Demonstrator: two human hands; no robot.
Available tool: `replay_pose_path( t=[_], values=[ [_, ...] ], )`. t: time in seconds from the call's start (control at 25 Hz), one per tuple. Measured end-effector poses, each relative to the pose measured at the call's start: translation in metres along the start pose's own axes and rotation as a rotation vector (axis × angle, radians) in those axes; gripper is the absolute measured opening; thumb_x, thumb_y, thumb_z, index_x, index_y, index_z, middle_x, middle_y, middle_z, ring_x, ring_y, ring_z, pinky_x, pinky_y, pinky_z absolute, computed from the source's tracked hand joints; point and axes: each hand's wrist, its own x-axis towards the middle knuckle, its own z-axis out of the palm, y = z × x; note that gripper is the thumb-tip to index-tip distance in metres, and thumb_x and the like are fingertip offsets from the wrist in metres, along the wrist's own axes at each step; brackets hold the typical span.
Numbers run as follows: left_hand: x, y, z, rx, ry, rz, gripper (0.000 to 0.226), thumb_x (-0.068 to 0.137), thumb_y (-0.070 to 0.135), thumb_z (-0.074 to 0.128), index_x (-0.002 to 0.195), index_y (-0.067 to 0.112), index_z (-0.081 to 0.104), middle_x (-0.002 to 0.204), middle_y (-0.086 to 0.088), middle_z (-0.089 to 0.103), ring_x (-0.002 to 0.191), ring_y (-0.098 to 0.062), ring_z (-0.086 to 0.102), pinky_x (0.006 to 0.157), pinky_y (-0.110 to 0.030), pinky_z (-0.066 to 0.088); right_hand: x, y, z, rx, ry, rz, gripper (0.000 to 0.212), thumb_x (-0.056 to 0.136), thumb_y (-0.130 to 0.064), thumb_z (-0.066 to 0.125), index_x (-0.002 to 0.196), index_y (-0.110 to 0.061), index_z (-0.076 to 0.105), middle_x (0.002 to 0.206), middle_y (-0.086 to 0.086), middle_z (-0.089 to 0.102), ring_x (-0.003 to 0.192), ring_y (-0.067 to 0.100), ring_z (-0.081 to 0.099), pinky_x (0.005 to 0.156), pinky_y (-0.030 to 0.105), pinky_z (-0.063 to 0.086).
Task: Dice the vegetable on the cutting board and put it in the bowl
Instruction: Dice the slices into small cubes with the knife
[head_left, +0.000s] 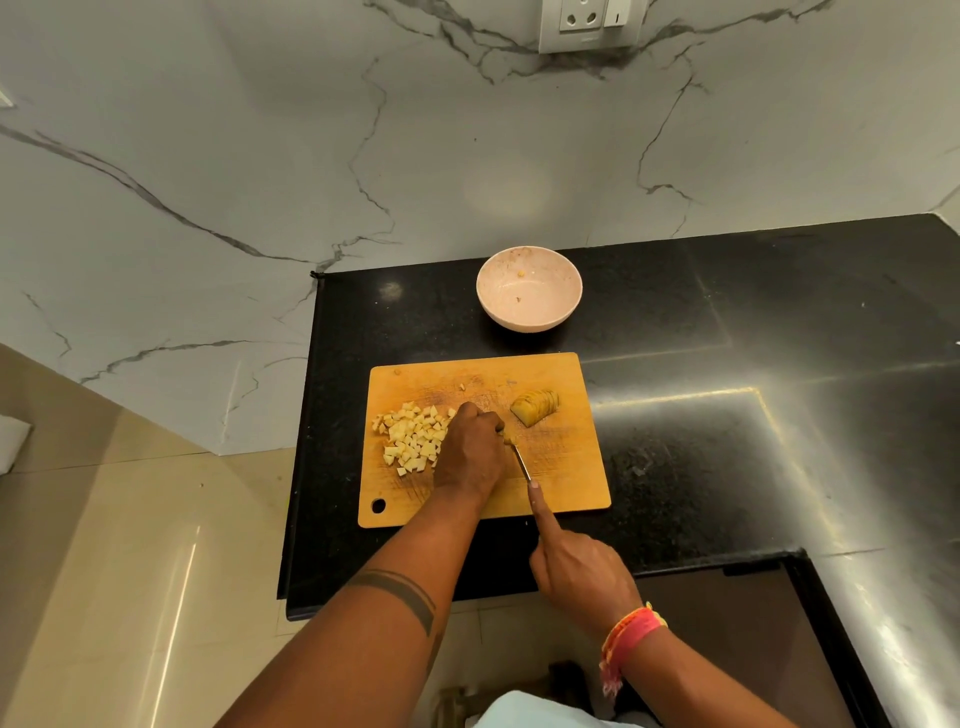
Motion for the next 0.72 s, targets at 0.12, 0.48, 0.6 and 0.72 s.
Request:
replay_pose_path(
  t=[0.12, 0.48, 0.6, 0.72],
  values=[
    [-0.005, -0.002, -0.001, -0.036, 0.039, -0.015, 0.023, 0.097, 0.014, 0.061, 0.119, 0.013, 0.068, 0.120, -0.003, 0.054, 0.105, -0.023, 0.060, 0.091, -0.036, 0.053, 0.008, -0.002, -0.005, 0.026, 0.039, 0.001, 0.076, 0.103, -0.032, 0.033, 0.158, -0.030, -0.019, 0.073, -0.001, 0.058, 0.058, 0.021, 0.057, 0.056, 0.038, 0.047],
    [-0.002, 0.001, -0.002, -0.021, 0.055, -0.061, 0.017, 0.097, 0.011, 0.062, 0.110, 0.012, 0.072, 0.115, -0.004, 0.059, 0.102, -0.026, 0.061, 0.086, -0.039, 0.055, 0.027, -0.011, -0.007, 0.014, 0.022, -0.030, 0.077, 0.102, -0.031, 0.036, 0.159, -0.030, -0.017, 0.074, 0.005, 0.058, 0.058, 0.026, 0.055, 0.053, 0.036, 0.040],
    [0.000, 0.000, -0.002, -0.041, 0.055, -0.061, 0.019, 0.096, 0.011, 0.063, 0.113, 0.013, 0.072, 0.117, -0.005, 0.059, 0.104, -0.025, 0.061, 0.087, -0.035, 0.054, 0.003, -0.002, 0.001, -0.006, 0.002, -0.025, 0.076, 0.103, -0.032, 0.034, 0.158, -0.030, -0.019, 0.073, 0.000, 0.058, 0.058, 0.022, 0.056, 0.054, 0.038, 0.046],
    [-0.002, -0.001, -0.002, -0.062, 0.072, -0.091, 0.022, 0.097, 0.011, 0.062, 0.116, 0.017, 0.072, 0.118, -0.002, 0.061, 0.107, -0.022, 0.061, 0.089, -0.033, 0.053, -0.001, 0.002, 0.000, 0.028, 0.028, -0.021, 0.075, 0.103, -0.033, 0.033, 0.159, -0.031, -0.016, 0.071, -0.003, 0.057, 0.058, 0.019, 0.057, 0.054, 0.036, 0.044]
  ],
)
